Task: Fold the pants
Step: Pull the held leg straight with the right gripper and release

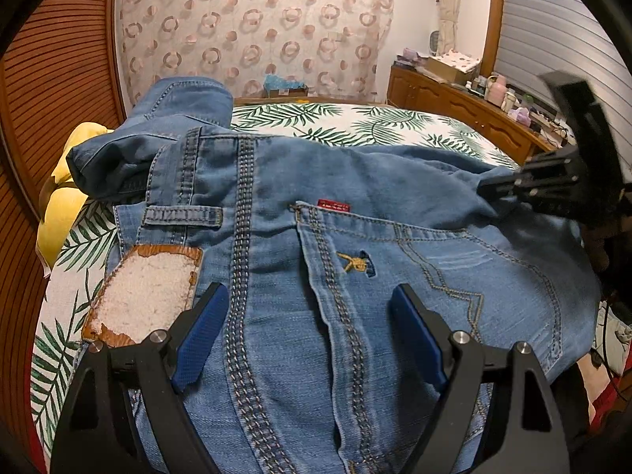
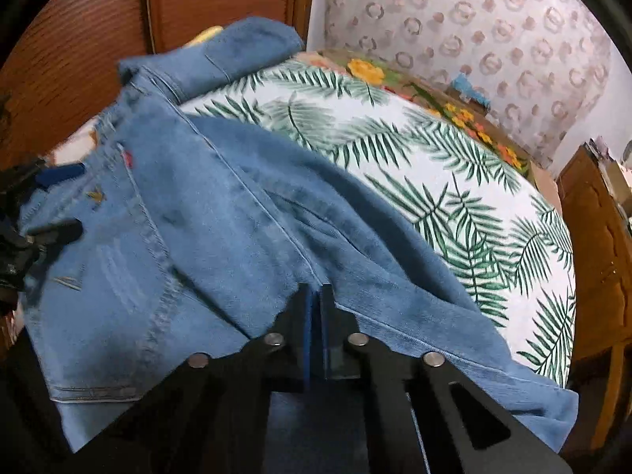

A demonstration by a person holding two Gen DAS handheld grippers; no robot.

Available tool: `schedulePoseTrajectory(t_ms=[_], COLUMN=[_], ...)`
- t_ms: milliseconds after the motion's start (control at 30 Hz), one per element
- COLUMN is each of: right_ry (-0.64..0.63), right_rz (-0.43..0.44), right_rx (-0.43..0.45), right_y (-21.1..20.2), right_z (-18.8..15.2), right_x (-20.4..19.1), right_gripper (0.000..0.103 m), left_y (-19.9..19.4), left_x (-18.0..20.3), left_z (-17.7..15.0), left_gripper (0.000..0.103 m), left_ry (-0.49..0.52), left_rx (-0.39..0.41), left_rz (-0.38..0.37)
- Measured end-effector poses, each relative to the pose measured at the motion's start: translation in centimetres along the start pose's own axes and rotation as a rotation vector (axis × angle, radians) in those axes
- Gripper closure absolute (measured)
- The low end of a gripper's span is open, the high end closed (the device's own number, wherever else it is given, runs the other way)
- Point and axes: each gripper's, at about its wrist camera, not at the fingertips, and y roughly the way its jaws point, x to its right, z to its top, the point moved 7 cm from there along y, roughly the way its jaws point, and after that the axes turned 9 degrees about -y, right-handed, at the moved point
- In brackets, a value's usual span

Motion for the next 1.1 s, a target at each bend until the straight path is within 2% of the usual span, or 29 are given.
schedulePoseTrajectory(t_ms=[267, 433, 500, 600, 700, 800, 1100], right_ry=[-0.002, 0.005, 0.003, 0.006, 0.053, 0.114, 0.177], right_rz=[-0.083, -0.149, -0.194, -0.232, -0.192, -0.142, -0.098], right_rx=[0.125, 0.188, 0.188, 0.118, 0.063, 0.064, 0.119], right_y=[-3.0, -4.2, -4.0, -1.1, 1.6, 2.3, -1.2], right_z=[4.3, 6.4, 6.6, 5.6, 4.3, 3.7, 1.4], right_x=[0.6, 0.9, 0.9, 0.6, 0.5, 0.4, 1.0], right_gripper=[0.102, 0.103, 0.103, 0.102, 0.102, 0.101, 0.075], left_y=[-0.8, -2.1, -2.7, -3.2, -3.1, -2.9, -2.6], left_x=[-0.1, -0.1, -0.2, -0.4, -0.7, -0.6, 1.4], left_z=[0.4, 1.3, 1.8, 2.3, 2.6, 2.8, 3.2], left_gripper=[0.018, 0.018, 0.018, 0.018, 0.018, 0.018, 0.018], left_ry=[-0.012, -0.013, -0.012, -0.010, -0.016, -0.009, 0.023], left_rx=[-0.008, 0.026, 0.042, 0.057, 0.053, 0.044, 0.043], left_rz=[-0.007, -0.004, 0.001, 0.008, 0.011, 0.014, -0.006])
